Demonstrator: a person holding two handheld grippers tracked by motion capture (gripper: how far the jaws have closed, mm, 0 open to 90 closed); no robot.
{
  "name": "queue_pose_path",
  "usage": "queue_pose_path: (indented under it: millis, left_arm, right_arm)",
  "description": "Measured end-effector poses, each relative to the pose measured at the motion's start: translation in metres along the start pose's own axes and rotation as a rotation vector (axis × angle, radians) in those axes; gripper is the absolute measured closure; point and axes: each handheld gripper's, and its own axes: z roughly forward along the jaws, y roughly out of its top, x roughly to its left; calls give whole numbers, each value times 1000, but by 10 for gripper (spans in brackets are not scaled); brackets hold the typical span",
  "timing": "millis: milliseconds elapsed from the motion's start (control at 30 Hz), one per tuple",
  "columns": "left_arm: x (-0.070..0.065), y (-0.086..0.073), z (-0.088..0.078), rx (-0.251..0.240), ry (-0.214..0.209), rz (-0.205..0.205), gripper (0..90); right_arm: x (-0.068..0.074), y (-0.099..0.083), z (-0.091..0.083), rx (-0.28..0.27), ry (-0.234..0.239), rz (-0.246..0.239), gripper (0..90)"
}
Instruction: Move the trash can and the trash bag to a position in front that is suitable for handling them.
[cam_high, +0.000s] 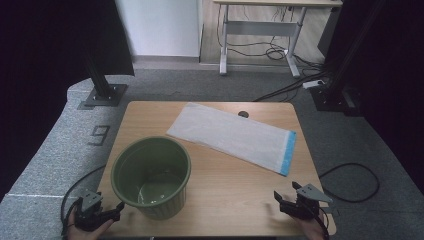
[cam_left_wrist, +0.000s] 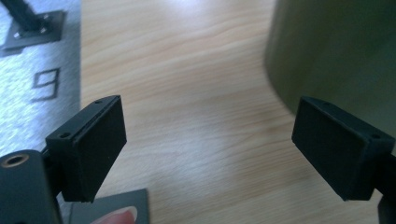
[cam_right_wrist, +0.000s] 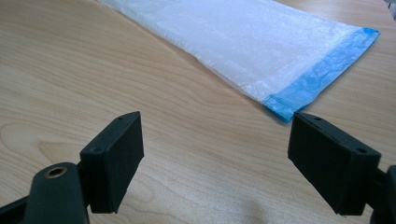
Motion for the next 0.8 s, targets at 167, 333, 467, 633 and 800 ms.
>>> queue_pose_path:
  millis: [167, 333, 467, 633, 800]
  left_arm:
    - [-4, -2, -11, -25, -58, 42, 86]
    - [-14, -7, -26, -32, -194, 128, 87]
    - [-31, 0, -26, -73, -305, 179, 90]
    - [-60, 20, -5, -54, -336, 254, 78]
    - [-69, 32, 16, -48, -390, 261, 81]
  right_arm:
    - [1, -4, 0, 24, -18, -5, 177]
    - [5, -1, -5, 5, -12, 1, 184]
    - [5, -3, 3, 37, -8, -7, 183]
    - [2, -4, 2, 35, 1, 9, 183]
    - [-11, 3, 7, -40, 137, 166, 184]
